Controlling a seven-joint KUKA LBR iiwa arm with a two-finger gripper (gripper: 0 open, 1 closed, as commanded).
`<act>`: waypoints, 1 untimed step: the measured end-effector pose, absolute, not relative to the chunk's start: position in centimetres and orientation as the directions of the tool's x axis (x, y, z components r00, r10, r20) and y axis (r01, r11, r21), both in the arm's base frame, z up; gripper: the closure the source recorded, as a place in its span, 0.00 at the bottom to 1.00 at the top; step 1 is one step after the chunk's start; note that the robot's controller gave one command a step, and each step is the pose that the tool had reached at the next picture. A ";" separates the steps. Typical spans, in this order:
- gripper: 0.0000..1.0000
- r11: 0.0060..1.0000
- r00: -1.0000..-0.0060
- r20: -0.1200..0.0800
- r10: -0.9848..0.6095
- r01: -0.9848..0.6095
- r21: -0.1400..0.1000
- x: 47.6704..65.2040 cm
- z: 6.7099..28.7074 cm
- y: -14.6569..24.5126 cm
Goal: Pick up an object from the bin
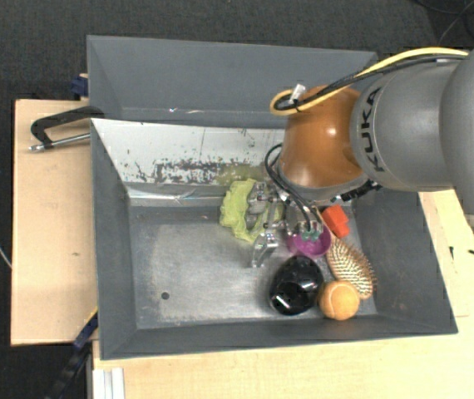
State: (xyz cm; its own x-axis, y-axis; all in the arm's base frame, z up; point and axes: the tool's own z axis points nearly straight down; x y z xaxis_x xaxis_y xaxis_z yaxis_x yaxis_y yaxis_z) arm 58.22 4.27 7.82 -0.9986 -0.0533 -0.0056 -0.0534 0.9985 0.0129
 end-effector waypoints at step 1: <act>0.00 0.997 -0.997 0.003 -0.073 -0.073 0.002 58.9 7.4 9.5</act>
Offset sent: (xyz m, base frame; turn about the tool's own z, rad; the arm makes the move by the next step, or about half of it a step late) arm 0.0000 0.0000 0.0000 0.0000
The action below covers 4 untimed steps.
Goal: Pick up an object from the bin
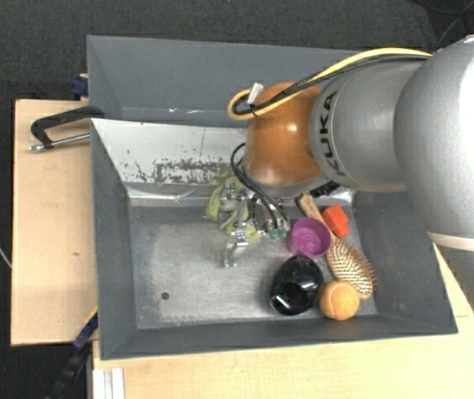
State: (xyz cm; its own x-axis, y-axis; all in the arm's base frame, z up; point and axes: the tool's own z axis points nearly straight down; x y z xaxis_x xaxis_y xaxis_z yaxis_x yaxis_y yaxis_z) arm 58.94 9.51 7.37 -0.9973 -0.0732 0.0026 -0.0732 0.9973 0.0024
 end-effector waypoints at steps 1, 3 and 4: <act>0.00 0.998 -0.998 0.000 -0.063 -0.063 0.006 58.4 7.8 5.8; 1.00 0.997 -0.997 -0.009 -0.074 -0.074 0.003 59.2 7.7 9.7; 1.00 0.997 -0.997 -0.006 -0.074 -0.074 0.003 59.1 7.8 9.7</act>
Offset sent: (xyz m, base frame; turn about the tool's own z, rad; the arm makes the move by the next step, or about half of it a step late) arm 0.0000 0.0000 0.0000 0.0000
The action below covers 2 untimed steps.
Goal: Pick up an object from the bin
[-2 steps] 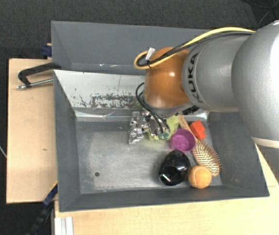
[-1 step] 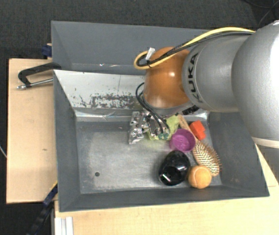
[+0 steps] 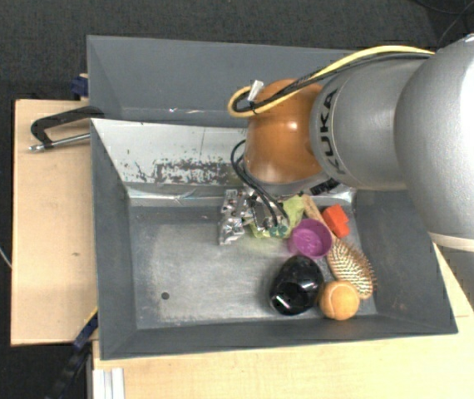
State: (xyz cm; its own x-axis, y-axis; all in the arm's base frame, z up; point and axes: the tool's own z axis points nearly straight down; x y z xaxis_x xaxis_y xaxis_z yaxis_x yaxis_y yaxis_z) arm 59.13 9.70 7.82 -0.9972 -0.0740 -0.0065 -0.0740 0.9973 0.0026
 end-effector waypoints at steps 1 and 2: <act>1.00 0.997 -0.997 -0.006 -0.074 -0.074 0.002 59.2 8.3 9.7; 1.00 0.997 -0.997 -0.003 -0.074 -0.074 0.002 59.1 9.0 9.7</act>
Offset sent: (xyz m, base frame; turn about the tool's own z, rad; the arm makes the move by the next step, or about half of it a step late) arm -0.0002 0.0000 0.0405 0.0000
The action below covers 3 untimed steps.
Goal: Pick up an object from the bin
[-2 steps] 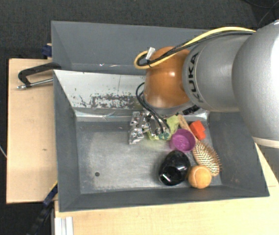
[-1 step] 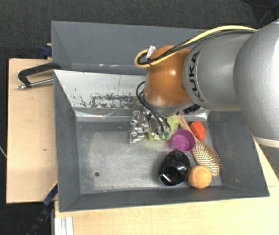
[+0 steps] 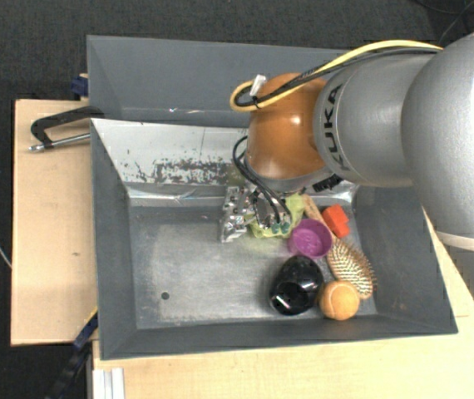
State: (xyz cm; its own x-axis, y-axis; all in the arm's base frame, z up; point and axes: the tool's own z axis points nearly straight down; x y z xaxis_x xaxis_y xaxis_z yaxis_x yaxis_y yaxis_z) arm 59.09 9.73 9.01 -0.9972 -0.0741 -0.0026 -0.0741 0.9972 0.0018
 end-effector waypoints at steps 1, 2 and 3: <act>1.00 0.997 -0.997 -0.004 -0.074 -0.074 0.002 59.1 10.1 9.7; 1.00 0.997 -0.997 -0.006 -0.074 -0.074 0.002 59.2 10.9 9.8; 1.00 0.997 -0.997 -0.007 -0.074 -0.074 0.002 59.2 11.6 9.8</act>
Offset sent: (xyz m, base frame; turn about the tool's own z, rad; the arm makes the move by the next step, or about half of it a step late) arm 0.0001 0.0001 0.0351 0.0000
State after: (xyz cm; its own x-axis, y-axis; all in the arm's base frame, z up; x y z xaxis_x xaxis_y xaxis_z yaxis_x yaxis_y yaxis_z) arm 59.25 9.78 11.59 -0.9972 -0.0739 -0.0073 -0.0739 0.9973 0.0022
